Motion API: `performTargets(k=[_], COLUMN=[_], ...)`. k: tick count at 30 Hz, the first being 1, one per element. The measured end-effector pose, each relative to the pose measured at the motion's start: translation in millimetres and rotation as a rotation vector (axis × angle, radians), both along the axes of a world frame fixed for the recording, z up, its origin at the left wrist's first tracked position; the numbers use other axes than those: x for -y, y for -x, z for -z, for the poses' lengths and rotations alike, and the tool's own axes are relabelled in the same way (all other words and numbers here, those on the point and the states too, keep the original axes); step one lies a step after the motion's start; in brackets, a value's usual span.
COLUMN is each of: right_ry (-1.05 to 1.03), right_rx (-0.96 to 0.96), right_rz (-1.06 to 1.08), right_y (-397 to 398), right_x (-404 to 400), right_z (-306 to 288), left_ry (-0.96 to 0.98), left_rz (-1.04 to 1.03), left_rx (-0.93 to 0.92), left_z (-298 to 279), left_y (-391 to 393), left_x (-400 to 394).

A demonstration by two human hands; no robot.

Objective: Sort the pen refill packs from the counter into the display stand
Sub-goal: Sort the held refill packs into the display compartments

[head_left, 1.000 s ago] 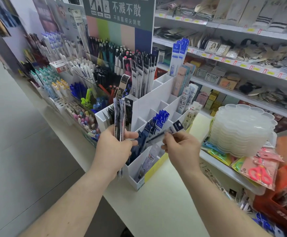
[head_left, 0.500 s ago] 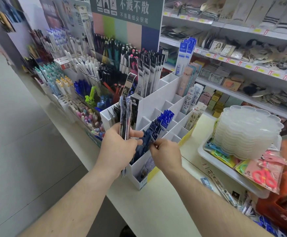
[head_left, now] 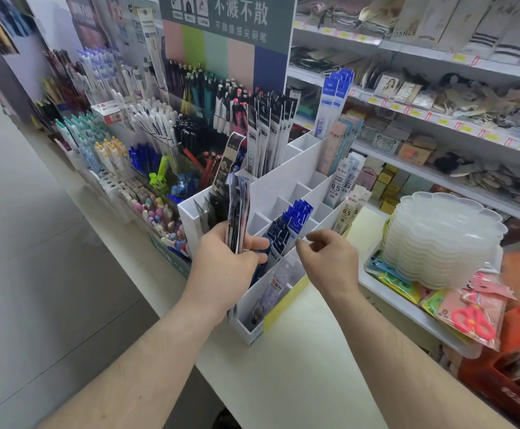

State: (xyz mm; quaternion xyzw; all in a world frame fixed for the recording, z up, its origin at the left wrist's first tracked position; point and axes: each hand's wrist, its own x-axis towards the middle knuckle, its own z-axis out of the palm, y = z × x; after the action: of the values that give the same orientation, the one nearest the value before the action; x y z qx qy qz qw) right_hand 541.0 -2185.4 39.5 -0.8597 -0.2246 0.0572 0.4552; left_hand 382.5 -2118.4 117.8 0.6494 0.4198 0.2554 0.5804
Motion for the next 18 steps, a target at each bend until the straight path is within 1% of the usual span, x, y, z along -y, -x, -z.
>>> performTargets(k=[4,7,10,13,16,18], right_ry=[0.006,0.053,0.089,0.171,0.248,0.221], right_rx=[0.048,0.131,0.168,0.218,0.225,0.195], right_rz=[-0.073,-0.095,-0.139,-0.198,-0.221,-0.219], right_y=[1.0,5.0,6.1,5.5,6.0,5.0], right_x=[-12.0,-16.0,-20.0,-24.0,-26.7,-26.3], right_z=[2.7,3.0,6.2,8.6,7.2,7.2], left_ry=[-0.040,-0.058,-0.051,-0.049,-0.052,-0.049], left_rz=[0.005,0.006,0.016,0.026,0.037,0.035], left_rx=[0.010,0.016,0.017,0.013,0.011,0.013], left_z=[-2.2,-3.9,-3.1,-3.2,-4.6,-4.8], left_y=[1.5,2.8,4.1,4.7,4.6,4.6], left_x=[3.9,4.9,4.4,4.2,4.5,3.6])
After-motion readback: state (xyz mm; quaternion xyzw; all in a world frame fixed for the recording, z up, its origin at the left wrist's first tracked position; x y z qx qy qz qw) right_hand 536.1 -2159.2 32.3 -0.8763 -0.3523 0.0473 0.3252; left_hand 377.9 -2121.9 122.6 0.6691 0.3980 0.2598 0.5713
